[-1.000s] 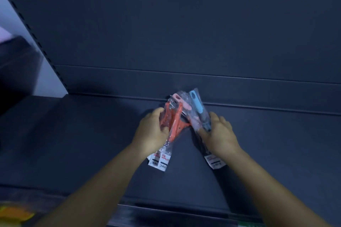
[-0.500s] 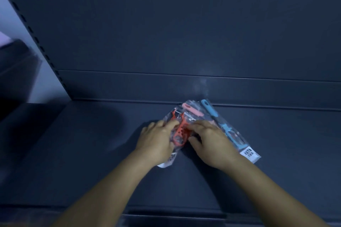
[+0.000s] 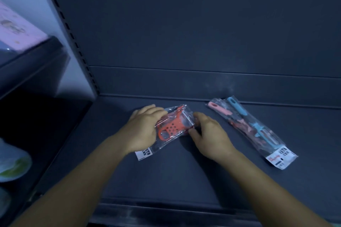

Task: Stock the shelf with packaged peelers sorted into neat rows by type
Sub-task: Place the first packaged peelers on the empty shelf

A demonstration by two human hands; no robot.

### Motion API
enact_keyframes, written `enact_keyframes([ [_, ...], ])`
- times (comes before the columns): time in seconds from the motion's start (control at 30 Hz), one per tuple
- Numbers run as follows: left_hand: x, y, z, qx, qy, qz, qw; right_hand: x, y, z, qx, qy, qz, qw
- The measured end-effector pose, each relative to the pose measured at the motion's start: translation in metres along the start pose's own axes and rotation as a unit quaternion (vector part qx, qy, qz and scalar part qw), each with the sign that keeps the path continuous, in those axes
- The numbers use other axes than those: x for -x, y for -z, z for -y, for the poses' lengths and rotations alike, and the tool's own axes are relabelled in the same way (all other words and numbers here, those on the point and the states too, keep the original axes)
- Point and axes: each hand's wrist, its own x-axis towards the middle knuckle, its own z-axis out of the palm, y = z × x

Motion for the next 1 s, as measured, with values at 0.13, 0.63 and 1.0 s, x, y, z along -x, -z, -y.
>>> enact_keyframes([
  [0.13,0.004,-0.009,-0.014,-0.061,0.0,0.0,0.998,-0.002,-0.008,0.006,-0.015,-0.037,-0.017,0.999],
  [0.63,0.013,-0.01,0.002,-0.078,-0.008,-0.078,0.994,-0.016,-0.003,0.003,-0.006,-0.028,0.022,0.999],
  [1.0,-0.004,-0.022,-0.017,-0.098,0.025,-0.073,0.992,-0.021,0.004,-0.01,-0.126,-0.111,0.022,0.986],
])
